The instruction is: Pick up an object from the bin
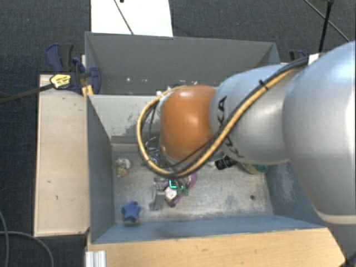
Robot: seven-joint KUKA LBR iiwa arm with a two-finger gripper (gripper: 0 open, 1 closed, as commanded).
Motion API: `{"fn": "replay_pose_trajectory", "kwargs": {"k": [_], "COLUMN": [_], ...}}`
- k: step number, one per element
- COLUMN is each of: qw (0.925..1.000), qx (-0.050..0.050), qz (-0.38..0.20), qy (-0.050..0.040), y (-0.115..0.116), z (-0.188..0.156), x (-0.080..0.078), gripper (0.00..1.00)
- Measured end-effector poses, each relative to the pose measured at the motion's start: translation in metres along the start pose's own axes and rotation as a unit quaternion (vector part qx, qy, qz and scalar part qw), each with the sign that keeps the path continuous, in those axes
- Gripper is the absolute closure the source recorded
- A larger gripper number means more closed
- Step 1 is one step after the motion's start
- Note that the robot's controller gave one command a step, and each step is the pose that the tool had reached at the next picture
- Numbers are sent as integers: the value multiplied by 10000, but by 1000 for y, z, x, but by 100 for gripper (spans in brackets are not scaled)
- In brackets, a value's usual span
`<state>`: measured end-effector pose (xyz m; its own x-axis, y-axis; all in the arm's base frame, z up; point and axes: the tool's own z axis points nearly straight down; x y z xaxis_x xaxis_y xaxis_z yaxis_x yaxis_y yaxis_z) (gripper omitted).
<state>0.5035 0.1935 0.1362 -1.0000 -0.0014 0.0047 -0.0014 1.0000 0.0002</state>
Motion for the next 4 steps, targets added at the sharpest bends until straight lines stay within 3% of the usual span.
{"fn": "replay_pose_trajectory", "kwargs": {"k": [1, 2, 3, 4], "qw": [9889, 9647, 9685, 9538], "qx": [7, 4, -2, 2], "qz": [-1483, -2633, -2489, -3004], "qy": [11, -43, -52, -46], "y": [-80, -79, -81, -68], "z": [66, 35, 36, 67], "x": [-26, -15, -29, -41], "gripper": [0, 0, 0, 0]}}
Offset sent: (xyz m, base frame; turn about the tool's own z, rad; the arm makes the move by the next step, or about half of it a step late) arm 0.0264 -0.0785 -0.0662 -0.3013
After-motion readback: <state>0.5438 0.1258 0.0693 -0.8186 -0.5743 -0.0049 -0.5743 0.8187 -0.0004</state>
